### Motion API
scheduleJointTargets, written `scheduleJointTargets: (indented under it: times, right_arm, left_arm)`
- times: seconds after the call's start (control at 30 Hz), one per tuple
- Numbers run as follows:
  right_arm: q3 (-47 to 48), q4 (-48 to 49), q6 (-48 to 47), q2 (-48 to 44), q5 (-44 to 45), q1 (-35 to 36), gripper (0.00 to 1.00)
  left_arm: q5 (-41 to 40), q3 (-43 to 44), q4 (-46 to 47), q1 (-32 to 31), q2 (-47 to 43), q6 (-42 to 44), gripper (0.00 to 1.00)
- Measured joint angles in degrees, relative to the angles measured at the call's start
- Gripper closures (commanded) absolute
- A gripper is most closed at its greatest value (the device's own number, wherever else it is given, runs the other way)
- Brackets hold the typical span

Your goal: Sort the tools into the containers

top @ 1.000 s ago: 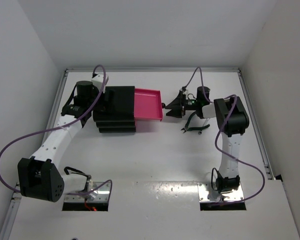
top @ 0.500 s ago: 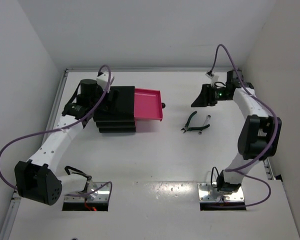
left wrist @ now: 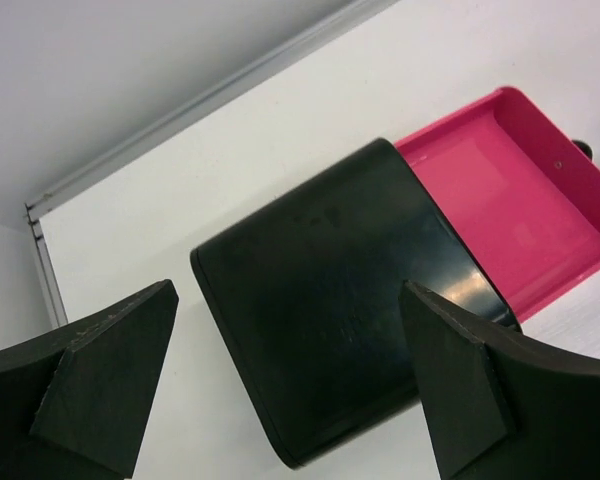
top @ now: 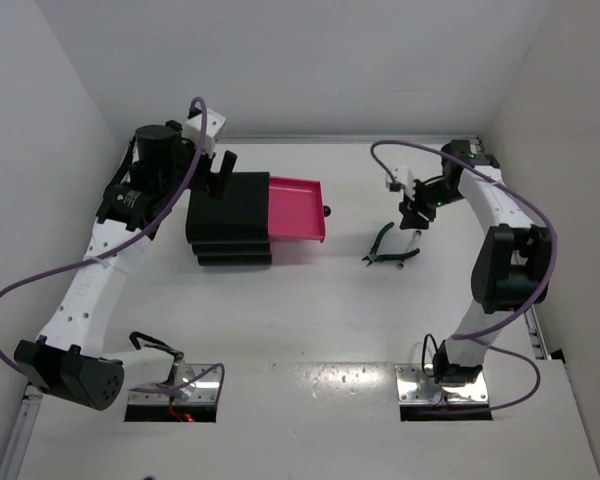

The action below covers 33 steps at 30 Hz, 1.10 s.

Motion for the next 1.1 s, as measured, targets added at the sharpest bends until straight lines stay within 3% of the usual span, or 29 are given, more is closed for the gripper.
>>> scheduleJointTargets:
  times: [0.17,0.43,0.7,1.1]
  right_arm:
    - [1.25,0.81,-11.17,6.12,3.78,4.28,0.48]
    - [6.38,1.07,-20.79,15.04,9.53,8.48,0.45]
    - [12.17,-0.11,-24.63,21.07,13.92,10.45,0.42]
    - [11.65,-0.22,-27.10,24.09,18.38,12.35,0.46]
  left_arm:
    - [0.59,-0.17,-2.64,-0.02,0.04,-0.44,0.01]
    - [0.57,-1.75,-3.76,0.07,0.02,-1.11,0.01]
    - [0.09,-2.21,-3.43,1.27,0.02,-1.79,0.01]
    - [-0.31,-3.34,-2.54,2.25,0.02,-2.19,0.01]
